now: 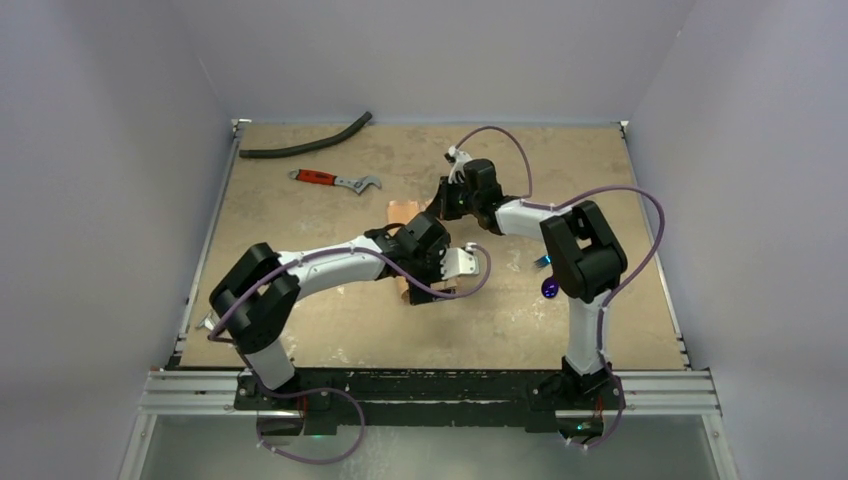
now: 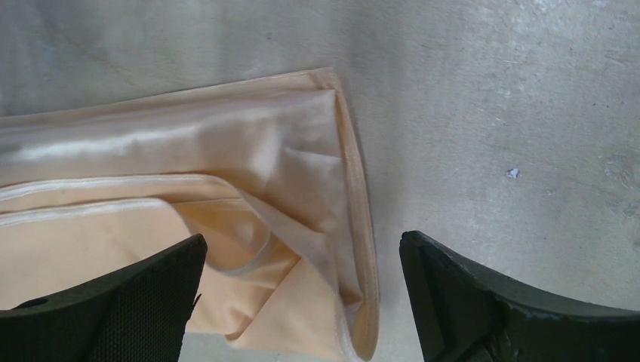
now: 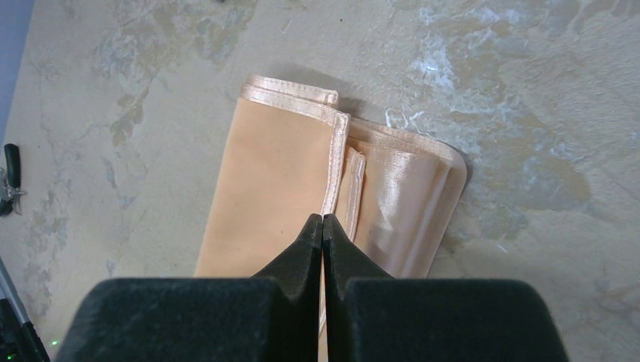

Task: Fold the napkin into a case and place the utensils inside
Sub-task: Rotate the 2/3-rectangle-folded napkin at the center of the board.

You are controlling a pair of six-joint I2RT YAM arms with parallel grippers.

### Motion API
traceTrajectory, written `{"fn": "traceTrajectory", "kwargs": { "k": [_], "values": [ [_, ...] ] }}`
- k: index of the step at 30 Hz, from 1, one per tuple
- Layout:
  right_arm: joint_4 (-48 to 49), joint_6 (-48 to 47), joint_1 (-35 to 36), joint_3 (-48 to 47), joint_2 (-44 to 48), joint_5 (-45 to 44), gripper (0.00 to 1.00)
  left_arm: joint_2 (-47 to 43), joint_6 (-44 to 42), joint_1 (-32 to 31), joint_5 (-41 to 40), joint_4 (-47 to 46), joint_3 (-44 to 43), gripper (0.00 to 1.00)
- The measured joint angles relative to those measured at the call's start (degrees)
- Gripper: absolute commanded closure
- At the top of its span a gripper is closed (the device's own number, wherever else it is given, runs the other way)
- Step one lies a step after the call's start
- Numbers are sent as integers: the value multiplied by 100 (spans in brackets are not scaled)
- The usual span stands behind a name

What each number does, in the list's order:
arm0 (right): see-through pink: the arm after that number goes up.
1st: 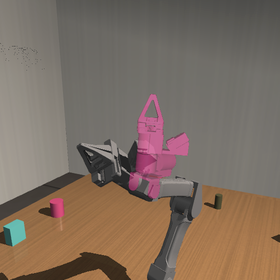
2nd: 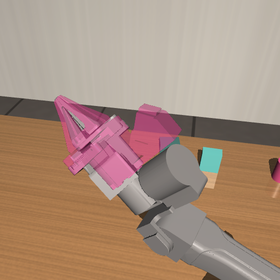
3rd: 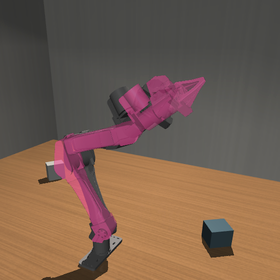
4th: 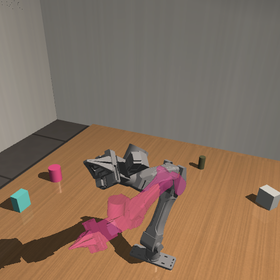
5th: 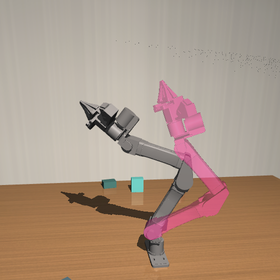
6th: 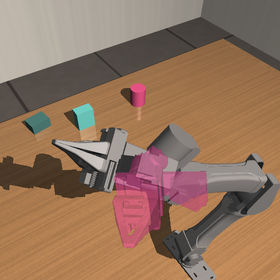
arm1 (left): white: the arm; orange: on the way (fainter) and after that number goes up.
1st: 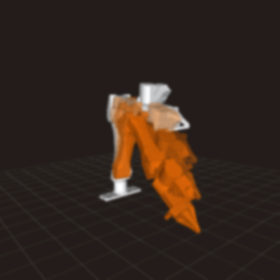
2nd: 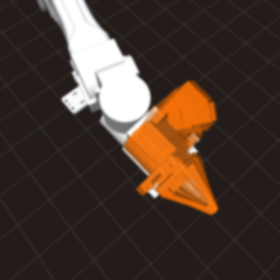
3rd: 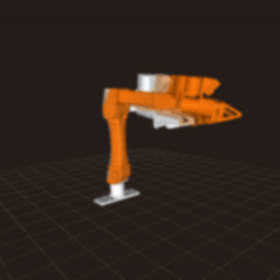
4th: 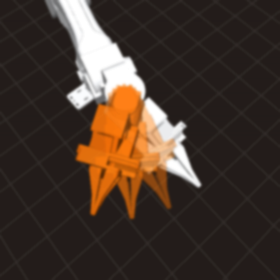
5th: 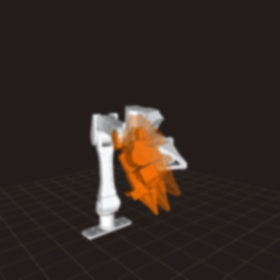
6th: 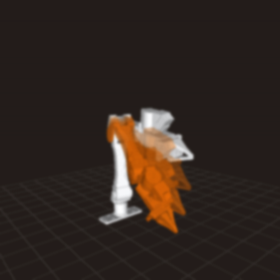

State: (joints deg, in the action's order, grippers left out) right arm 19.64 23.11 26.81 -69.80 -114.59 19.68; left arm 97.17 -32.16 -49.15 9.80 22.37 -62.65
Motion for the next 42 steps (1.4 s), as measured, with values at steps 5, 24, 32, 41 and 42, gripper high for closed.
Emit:
{"fn": "traceTrajectory", "kwargs": {
  "k": [5,24,32,41,42],
  "values": [
    [46,28,20,-129,-372,68,100,417,-365,-61,63,184,0,29],
    [551,901,-293,1547,590,-1038,100,-81,-3495,-68,-638,26,887,72],
    [636,1209,-293,2135,1073,-1401,100,-568,-4553,-37,-789,-232,1532,60],
    [623,1292,-332,2347,1661,-1598,100,-881,-4634,-31,-791,-393,1674,7],
    [632,1294,-332,2367,1661,-1598,100,-890,-4518,-24,-776,-369,1615,5]
  ]
}}
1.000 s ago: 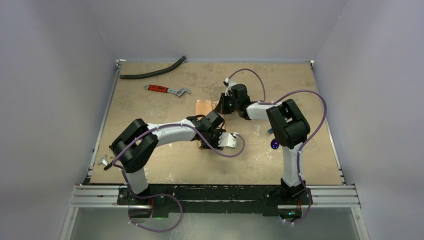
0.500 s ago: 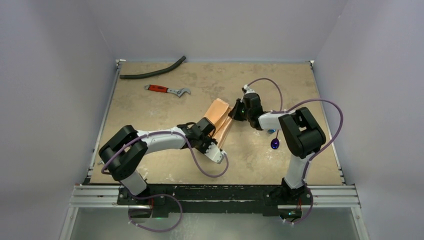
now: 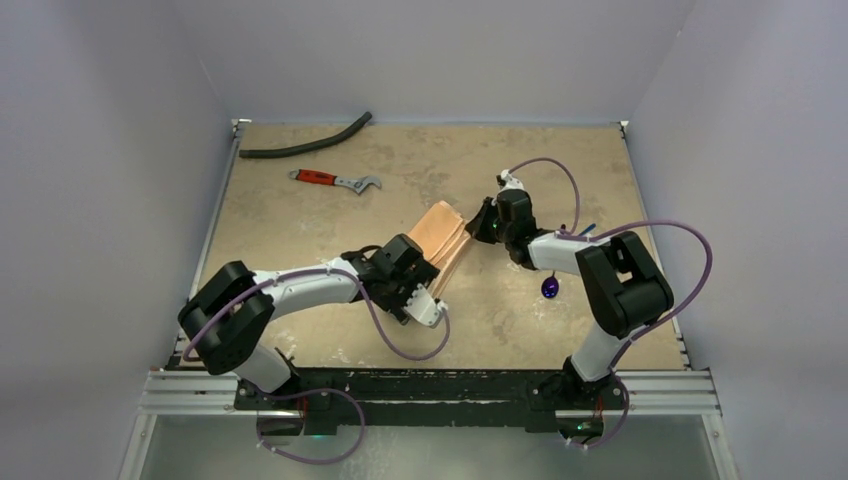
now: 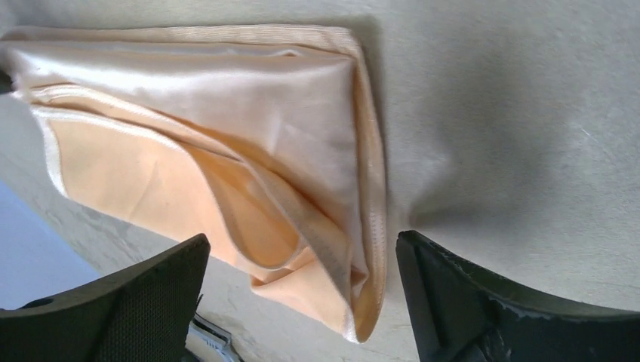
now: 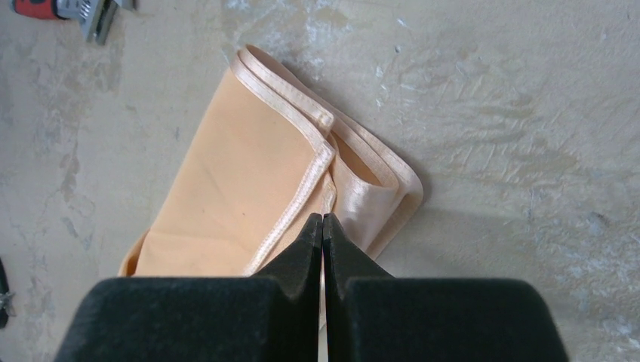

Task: Fold the napkin into a case and place the utensils inside
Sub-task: Rotate the 2/3-rectangle-folded napkin at the center of the board, then smooth out the 2/3-rectangle-folded napkin at the center of the board.

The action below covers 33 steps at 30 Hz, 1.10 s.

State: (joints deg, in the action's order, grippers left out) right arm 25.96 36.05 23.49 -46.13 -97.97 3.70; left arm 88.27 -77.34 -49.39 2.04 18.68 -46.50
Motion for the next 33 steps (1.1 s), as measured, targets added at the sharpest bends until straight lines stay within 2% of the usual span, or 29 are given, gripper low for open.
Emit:
{"fn": "traceTrajectory", "kwargs": {
  "k": [7,14,23,27,33],
  "values": [
    [-44,-7,0,166,0,-13,100,-214,1202,210,374,420,-697,4],
    [-85,-111,2,79,101,-79,100,-470,2457,778,1152,625,-964,23],
    [-9,-116,144,-186,76,168,100,28,3458,837,1912,1019,-1104,23],
    [15,-109,227,-186,24,256,100,149,3759,837,1847,852,-1104,25],
    [79,-105,238,-66,-28,337,100,358,3766,815,1624,721,-1102,32]
  ]
}}
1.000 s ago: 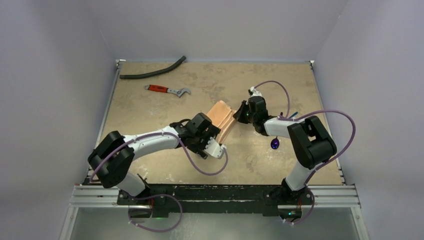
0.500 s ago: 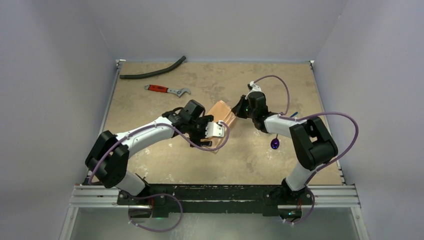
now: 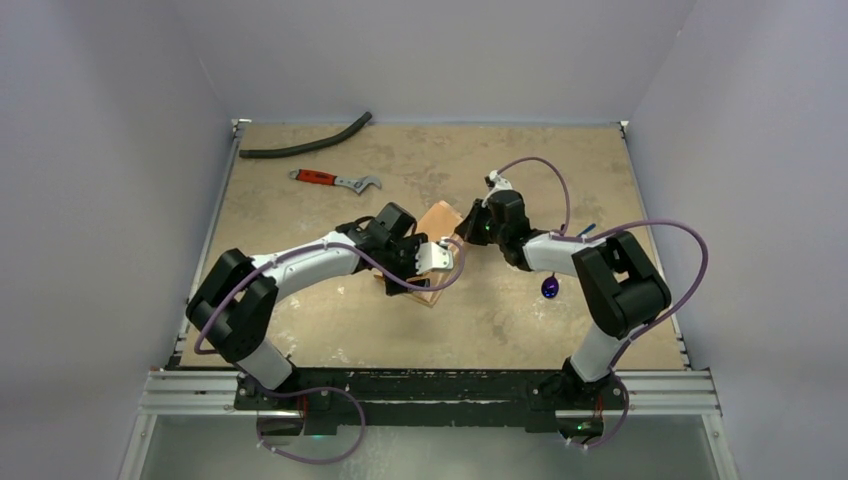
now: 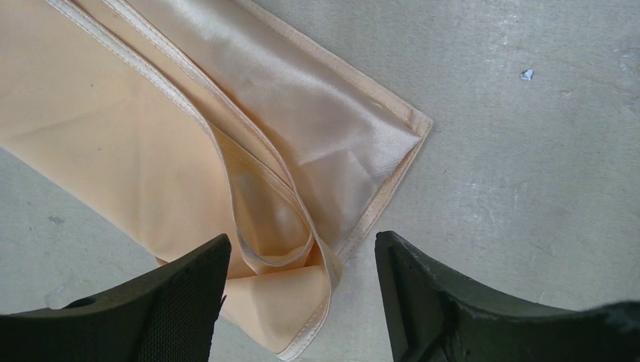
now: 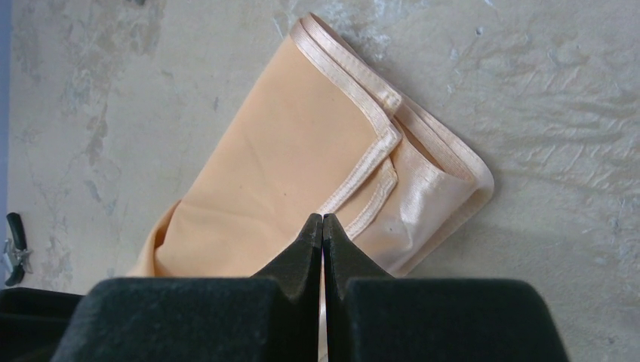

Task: Fold the napkin into a case and place the utensils inside
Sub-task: Smooth out the 2/3-rectangle-folded napkin at the center of the board.

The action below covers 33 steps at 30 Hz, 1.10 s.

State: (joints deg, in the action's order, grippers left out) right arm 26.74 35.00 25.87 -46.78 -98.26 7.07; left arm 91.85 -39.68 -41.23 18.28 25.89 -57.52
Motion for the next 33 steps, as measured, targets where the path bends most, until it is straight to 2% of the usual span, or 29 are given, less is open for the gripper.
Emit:
{"fn": "traceTrajectory", "kwargs": {
  "k": [6,11,13,16,18,26,33],
  "values": [
    [4,4,0,195,-13,26,100,31,-190,-52,-160,-118,85,38],
    [17,11,0,214,-166,57,100,168,-562,-136,-216,-129,118,52],
    [17,13,-2,229,-238,61,100,234,-708,-166,-229,-140,118,62],
    [17,17,-2,269,-299,63,100,332,-931,-197,-254,-138,118,82],
    [46,24,-2,291,-299,63,100,374,-1043,-203,-271,-136,118,90],
    [98,39,-11,323,-299,61,100,409,-1300,-219,-376,-85,116,100],
    [262,59,-17,420,-297,59,100,409,-1342,-267,-531,-63,105,100]
  ]
}}
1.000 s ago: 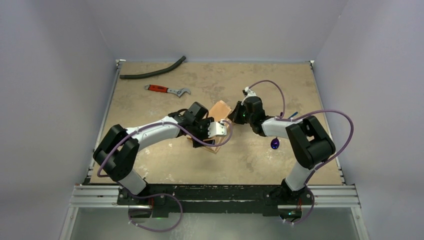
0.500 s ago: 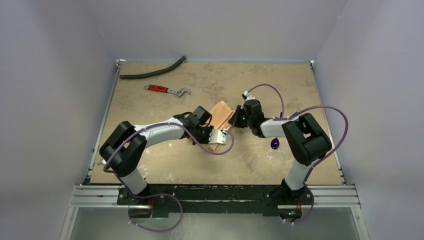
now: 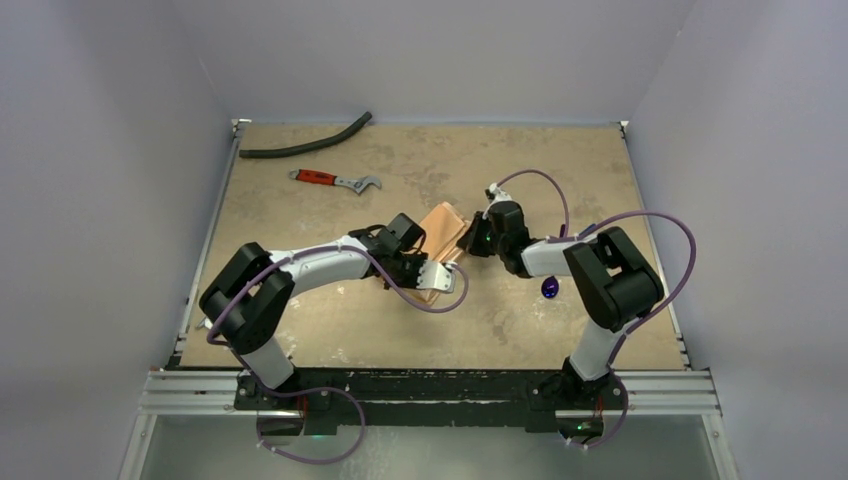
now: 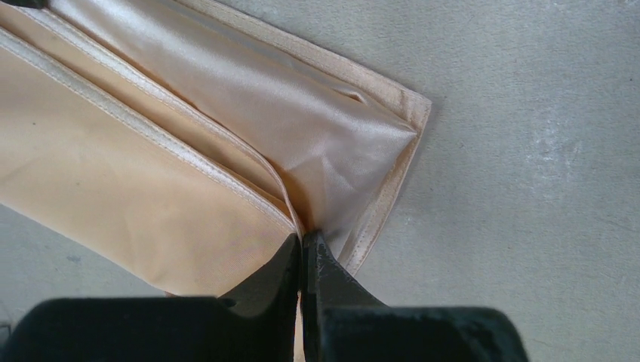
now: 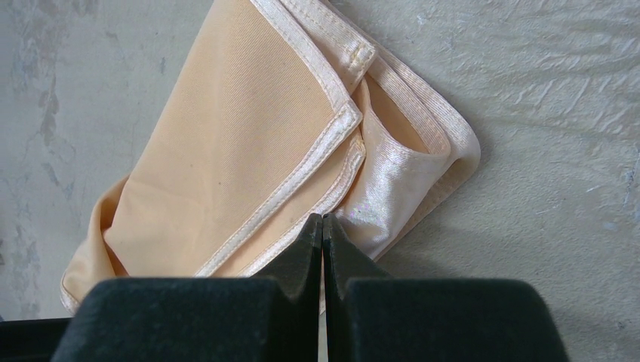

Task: Fold the napkin into a case and place the utensils inside
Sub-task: Smooth out the 2/3-rectangle-folded napkin at the center of the board.

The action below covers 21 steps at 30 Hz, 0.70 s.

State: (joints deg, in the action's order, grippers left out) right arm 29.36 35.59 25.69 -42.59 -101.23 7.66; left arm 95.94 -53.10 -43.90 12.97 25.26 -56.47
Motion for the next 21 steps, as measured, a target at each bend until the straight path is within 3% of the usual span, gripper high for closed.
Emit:
{"fn": "traceTrajectory", "kwargs": {
  "k": [21],
  "values": [
    [249,129,-35,369,205,-52,100,-247,162,-83,-79,319,-179,100]
  ]
}}
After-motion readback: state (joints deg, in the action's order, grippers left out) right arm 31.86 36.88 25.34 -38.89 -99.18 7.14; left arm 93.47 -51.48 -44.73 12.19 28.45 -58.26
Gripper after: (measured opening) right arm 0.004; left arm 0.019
